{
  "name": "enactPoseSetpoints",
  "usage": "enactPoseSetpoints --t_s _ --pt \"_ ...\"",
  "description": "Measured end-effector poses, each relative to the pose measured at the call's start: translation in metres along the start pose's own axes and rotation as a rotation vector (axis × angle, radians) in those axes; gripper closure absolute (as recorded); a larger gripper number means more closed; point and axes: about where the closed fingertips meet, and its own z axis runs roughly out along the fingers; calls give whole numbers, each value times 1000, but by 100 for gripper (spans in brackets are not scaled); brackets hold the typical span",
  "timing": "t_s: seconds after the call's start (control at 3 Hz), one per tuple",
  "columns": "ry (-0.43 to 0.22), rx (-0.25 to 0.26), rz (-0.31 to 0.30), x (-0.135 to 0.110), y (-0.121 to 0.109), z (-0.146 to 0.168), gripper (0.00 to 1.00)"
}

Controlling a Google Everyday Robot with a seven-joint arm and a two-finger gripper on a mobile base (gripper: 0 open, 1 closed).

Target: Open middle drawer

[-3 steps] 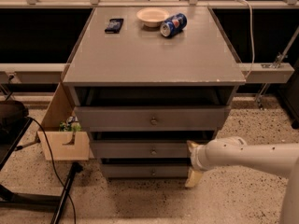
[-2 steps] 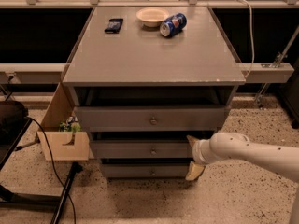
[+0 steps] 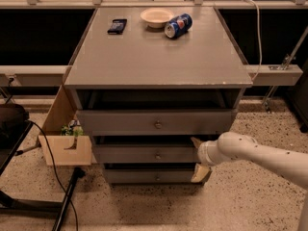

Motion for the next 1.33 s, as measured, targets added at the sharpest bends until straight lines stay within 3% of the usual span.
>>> enactPoseSetpoints --t_s 0.67,1.33 --pt "-16 -53 9 12 -4 34 0" --pt "4 -63 3 9 -13 40 0"
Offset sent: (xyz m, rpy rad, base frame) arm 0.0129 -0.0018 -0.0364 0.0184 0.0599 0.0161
